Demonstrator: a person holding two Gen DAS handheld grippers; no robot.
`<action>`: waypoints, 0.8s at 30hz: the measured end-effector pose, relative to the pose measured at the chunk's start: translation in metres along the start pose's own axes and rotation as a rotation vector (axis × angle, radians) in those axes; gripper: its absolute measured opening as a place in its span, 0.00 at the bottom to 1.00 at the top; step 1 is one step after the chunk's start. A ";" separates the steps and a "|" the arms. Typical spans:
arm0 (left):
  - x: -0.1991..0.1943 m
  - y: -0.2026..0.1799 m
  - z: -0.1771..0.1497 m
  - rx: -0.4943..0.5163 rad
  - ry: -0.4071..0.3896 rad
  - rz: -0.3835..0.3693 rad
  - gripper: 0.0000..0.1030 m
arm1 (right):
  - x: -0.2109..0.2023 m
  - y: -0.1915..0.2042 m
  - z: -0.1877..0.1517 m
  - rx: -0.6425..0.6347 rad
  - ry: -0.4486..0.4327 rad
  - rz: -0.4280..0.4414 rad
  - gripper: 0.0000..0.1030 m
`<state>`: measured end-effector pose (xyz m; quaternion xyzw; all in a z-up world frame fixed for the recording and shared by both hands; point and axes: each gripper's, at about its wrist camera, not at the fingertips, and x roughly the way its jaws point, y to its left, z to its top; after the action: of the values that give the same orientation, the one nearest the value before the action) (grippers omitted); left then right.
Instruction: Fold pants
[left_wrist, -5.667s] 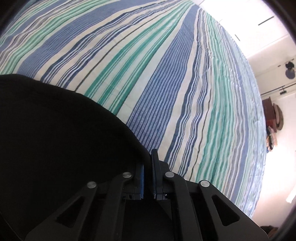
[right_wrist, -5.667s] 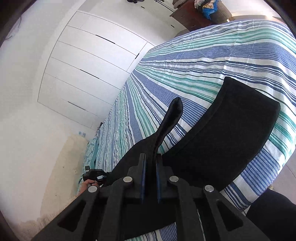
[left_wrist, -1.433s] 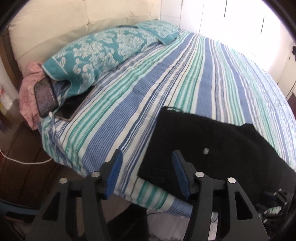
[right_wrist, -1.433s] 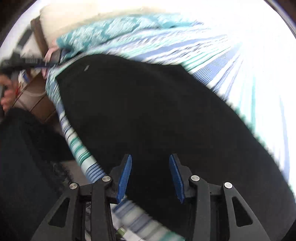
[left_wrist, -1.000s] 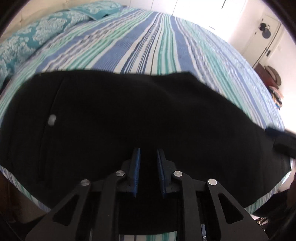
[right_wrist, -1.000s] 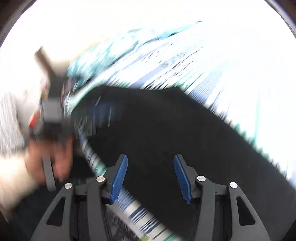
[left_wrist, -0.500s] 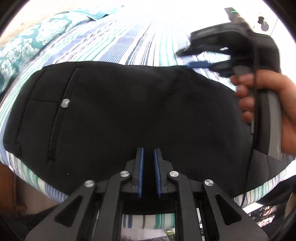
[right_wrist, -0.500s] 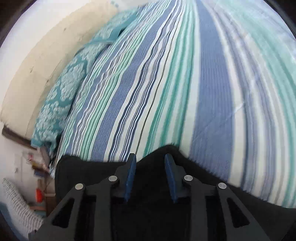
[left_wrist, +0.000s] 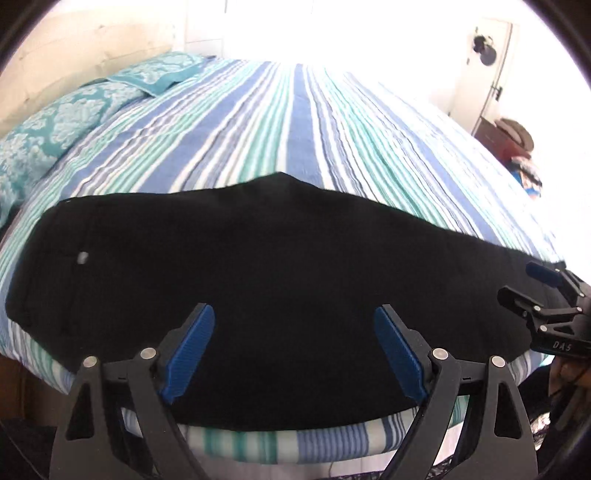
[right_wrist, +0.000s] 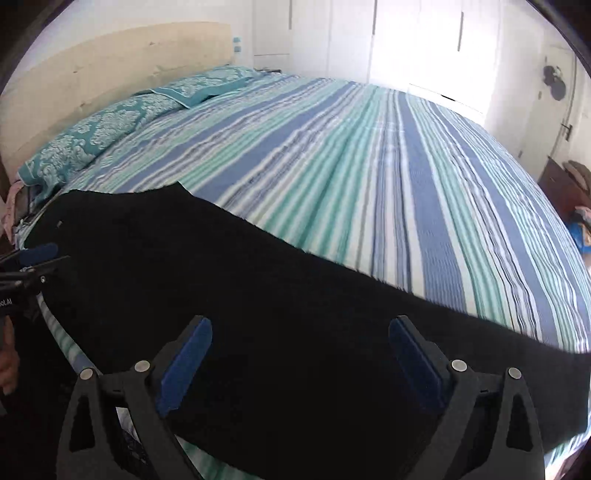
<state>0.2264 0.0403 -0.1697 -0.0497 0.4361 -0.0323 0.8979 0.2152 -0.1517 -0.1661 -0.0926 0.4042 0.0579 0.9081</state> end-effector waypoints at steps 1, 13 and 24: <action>0.006 -0.009 -0.002 0.035 0.018 0.005 0.87 | -0.003 -0.005 -0.010 0.025 -0.005 -0.021 0.93; 0.018 -0.044 -0.049 0.178 0.169 0.100 0.99 | 0.010 -0.012 -0.057 0.077 0.048 -0.067 1.00; 0.016 -0.043 -0.053 0.192 0.178 0.109 0.99 | 0.007 -0.007 -0.067 0.092 -0.017 -0.078 1.00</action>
<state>0.1945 -0.0074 -0.2098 0.0633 0.5111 -0.0294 0.8567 0.1730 -0.1729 -0.2145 -0.0660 0.3947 0.0046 0.9164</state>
